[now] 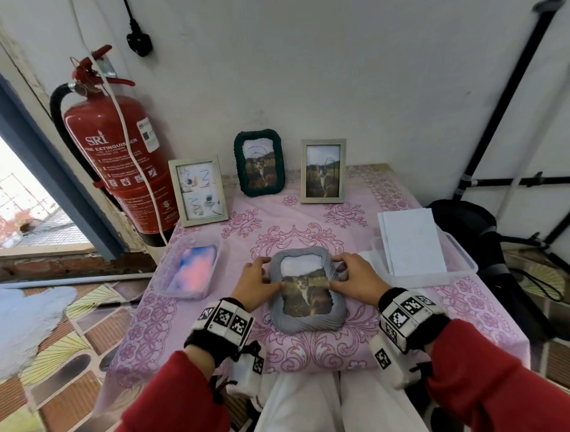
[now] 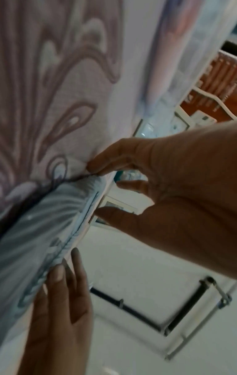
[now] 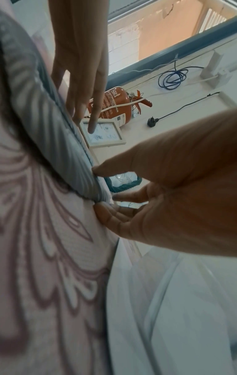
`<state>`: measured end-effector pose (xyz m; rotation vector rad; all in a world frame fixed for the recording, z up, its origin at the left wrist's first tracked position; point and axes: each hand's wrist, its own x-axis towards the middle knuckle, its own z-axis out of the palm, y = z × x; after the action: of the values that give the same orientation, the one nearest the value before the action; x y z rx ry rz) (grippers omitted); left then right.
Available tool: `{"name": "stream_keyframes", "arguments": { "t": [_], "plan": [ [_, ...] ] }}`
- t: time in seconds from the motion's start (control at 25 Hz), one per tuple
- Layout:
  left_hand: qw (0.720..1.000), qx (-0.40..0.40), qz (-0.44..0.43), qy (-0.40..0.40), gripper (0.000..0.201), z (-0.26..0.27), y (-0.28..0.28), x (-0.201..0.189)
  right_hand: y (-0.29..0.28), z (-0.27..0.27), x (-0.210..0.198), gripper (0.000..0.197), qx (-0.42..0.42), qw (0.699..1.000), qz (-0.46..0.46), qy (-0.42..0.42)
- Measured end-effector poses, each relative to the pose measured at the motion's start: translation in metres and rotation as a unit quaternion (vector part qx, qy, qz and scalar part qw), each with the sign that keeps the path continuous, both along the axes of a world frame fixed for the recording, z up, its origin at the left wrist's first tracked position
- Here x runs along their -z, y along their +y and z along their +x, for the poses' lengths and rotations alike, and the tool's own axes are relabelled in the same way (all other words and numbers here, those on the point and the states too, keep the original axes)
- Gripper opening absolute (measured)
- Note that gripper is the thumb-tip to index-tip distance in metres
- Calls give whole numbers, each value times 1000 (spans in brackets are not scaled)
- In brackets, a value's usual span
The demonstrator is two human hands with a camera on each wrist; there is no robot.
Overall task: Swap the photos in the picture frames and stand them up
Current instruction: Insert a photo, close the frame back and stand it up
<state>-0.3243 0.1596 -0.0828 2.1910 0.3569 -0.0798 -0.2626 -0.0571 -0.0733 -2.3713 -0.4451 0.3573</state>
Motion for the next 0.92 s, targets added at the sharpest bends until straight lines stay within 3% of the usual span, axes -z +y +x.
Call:
{"name": "stream_keyframes", "arguments": {
  "t": [0.12, 0.24, 0.36, 0.56, 0.92],
  "plan": [
    [984, -93, -150, -6, 71, -1, 0, 2, 2, -3, 2, 71, 5, 1000, 5, 9],
    [961, -113, -251, 0, 61, 1, 1, -7, 0, -2, -1, 73, 7, 999, 19, 25],
    [957, -104, -271, -3, 49, 2, -2, -18, -2, -1, -2, 74, 27, 997, 46, 58],
    [950, -69, -301, -38, 44, 4, -15, -35, -6, -1, -2, 62, 45, 986, 128, 100],
    [926, -29, -366, -86, 40, 1, -29, -56, -12, -14, -26, 53, 94, 946, 304, 60]
  ]
}}
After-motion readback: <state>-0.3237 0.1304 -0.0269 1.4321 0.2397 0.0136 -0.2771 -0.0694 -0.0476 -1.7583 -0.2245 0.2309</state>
